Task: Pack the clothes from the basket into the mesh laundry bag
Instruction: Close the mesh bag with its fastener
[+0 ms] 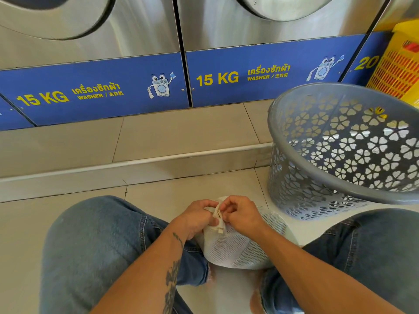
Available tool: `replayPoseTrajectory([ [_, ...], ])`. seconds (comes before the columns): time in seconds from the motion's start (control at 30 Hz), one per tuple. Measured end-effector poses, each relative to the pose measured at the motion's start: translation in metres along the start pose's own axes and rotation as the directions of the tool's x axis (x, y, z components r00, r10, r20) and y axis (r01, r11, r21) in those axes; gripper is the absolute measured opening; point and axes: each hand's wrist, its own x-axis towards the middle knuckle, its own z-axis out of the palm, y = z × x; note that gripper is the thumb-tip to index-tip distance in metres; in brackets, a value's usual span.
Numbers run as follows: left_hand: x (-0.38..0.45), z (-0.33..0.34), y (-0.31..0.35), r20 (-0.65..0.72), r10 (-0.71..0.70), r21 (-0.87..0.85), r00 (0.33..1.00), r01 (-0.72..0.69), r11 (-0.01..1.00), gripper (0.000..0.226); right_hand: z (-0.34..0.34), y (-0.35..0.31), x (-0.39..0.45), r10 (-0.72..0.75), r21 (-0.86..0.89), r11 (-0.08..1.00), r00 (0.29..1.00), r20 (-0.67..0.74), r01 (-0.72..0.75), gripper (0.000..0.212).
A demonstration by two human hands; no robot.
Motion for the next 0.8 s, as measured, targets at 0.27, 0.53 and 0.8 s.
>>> replayPoseTrajectory([
  [0.27, -0.0021, 0.0, 0.0026, 0.01, 0.052, 0.159, 0.999, -0.053, 0.986, 0.047, 0.0025, 0.0056, 0.0002, -0.017, -0.04, 0.999, 0.999, -0.042, 0.015, 0.024],
  [0.53, -0.0047, -0.0016, 0.0046, 0.031, 0.048, 0.175, 0.998, -0.052, 0.983, 0.047, 0.0075, 0.005, -0.0044, -0.104, -0.111, 0.989, 0.994, -0.036, 0.1, 0.028],
  [0.8, -0.0019, -0.0016, 0.0051, 0.053, 0.053, 0.198, 0.997, -0.063, 0.978, 0.051, 0.0087, 0.0053, -0.0071, -0.208, -0.297, 0.932, 0.977, 0.036, 0.209, 0.021],
])
